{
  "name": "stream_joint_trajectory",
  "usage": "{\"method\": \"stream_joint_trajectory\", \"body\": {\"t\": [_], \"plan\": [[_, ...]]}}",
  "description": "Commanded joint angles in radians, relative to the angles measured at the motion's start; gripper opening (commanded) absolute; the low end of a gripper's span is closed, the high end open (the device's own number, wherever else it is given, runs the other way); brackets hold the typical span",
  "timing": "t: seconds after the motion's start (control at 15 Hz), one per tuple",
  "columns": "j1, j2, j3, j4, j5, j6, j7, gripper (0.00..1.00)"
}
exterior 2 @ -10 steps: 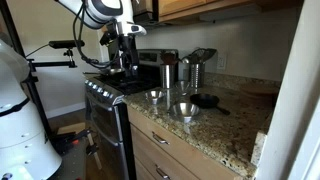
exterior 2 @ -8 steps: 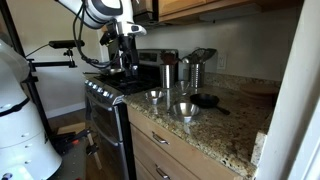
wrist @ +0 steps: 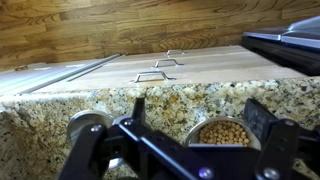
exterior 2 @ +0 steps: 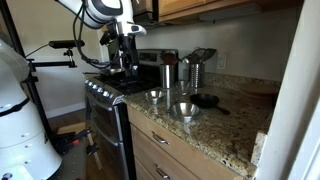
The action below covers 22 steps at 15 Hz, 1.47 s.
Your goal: Pour the contents from the left bowl into the right bowl
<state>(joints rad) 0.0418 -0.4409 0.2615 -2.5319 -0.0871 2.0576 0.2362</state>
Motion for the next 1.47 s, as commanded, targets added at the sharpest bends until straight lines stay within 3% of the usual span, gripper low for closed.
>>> {"method": "stream_joint_trajectory", "body": {"t": [0.0, 0.73, 1.4], "plan": [[0.022, 0.028, -0.034, 0.001, -0.001, 0.03, 0.003, 1.0], [0.016, 0.333, -0.089, 0.082, 0.012, 0.316, -0.017, 1.0], [0.036, 0.581, -0.12, 0.252, 0.014, 0.424, -0.017, 1.0]]}}
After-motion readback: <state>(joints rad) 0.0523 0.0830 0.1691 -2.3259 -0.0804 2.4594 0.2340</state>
